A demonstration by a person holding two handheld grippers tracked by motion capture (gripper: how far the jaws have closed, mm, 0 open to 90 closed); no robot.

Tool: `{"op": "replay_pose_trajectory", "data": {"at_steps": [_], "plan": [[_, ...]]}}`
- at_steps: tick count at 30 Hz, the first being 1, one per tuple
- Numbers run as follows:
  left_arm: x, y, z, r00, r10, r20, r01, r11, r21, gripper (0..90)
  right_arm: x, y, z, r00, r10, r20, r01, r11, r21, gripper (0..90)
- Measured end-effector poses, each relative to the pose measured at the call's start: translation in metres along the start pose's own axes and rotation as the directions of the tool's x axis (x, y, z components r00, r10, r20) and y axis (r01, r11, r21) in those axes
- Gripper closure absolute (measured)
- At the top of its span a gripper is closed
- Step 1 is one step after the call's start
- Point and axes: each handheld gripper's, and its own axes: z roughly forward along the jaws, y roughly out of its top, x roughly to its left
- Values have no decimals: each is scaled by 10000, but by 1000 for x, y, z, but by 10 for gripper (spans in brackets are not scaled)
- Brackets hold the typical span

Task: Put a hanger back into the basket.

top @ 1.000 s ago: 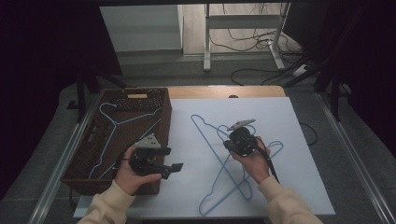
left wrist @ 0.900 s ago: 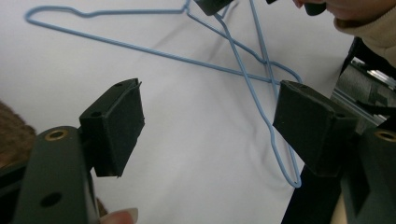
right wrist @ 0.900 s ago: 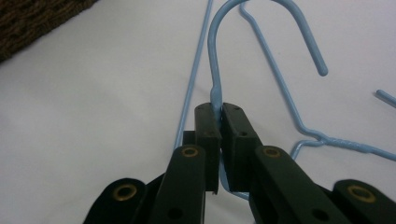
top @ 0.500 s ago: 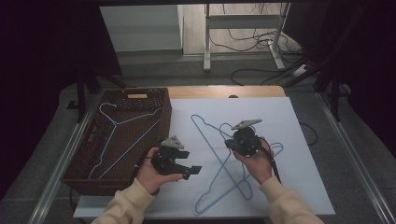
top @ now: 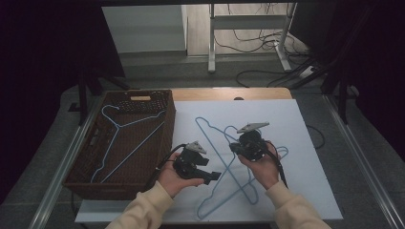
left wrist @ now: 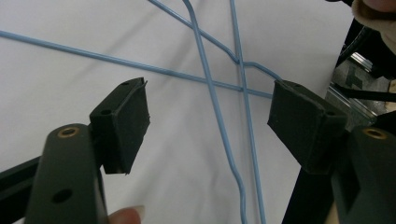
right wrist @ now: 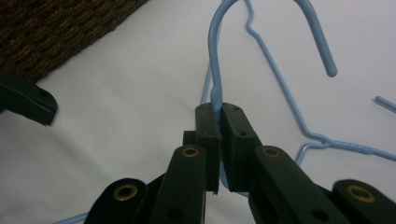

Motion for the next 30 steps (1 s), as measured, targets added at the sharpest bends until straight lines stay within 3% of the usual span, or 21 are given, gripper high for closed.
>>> {"op": "replay_pose_trajectory", "data": {"at_steps": [4,7,14,16,23,28,30], "plan": [[-2,4,16,9999,-152,-7,152,9997,213,337,2,1,-2,10000,55,-52,-55,10000,-69,857],[-1,6,29,9984,-421,365,409,9986,339,376,2,1,-3,10000,17,-81,-18,9999,-129,857],[8,5,46,9935,-963,599,933,9943,516,566,3,-1,-7,9997,77,-213,-82,9997,-236,857],[11,4,47,9913,-1121,685,1088,9928,499,625,3,-2,-9,9996,98,-256,-105,9996,-266,857],[11,3,49,9883,-1000,1150,934,9937,616,842,2,-5,-13,9990,218,-395,-232,9991,-356,856],[13,3,44,9859,-1180,1187,1129,9924,491,857,0,-6,-14,9976,297,-622,-330,9980,-531,833],[14,3,42,9836,-1302,1244,1263,9912,389,859,-3,-6,-17,9951,238,-960,-318,9961,-818,733]]}}
